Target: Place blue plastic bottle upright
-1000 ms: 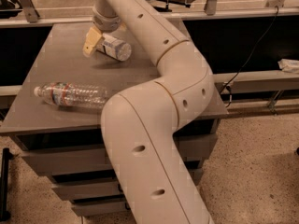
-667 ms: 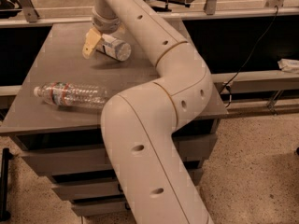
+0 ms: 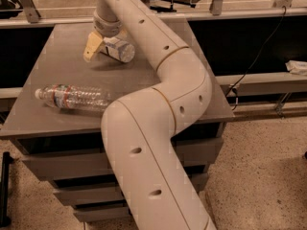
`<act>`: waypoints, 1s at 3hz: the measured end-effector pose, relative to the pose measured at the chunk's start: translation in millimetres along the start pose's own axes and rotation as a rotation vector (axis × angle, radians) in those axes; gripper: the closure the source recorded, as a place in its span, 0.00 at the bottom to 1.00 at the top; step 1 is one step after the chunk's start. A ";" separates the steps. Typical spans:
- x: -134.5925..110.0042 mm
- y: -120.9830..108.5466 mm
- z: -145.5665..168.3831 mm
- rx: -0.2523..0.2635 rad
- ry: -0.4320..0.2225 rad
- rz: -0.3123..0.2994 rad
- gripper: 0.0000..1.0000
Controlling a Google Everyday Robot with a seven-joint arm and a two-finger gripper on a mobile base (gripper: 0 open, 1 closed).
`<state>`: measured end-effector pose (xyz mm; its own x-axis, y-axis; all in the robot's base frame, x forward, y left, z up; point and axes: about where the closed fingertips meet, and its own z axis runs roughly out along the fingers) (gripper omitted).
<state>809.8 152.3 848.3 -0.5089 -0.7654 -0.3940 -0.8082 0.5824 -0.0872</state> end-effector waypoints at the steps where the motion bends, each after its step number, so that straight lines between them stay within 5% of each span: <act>1: -4.4 2.2 5.4 -0.007 -0.003 -0.012 0.14; 3: -8.0 -0.1 6.6 -0.003 -0.012 -0.014 0.61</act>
Offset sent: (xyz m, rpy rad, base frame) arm 0.0297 0.0115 0.0153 0.0011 0.0070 0.0315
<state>815.9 160.1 845.4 -0.4937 -0.7702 -0.4038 -0.8164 0.5704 -0.0899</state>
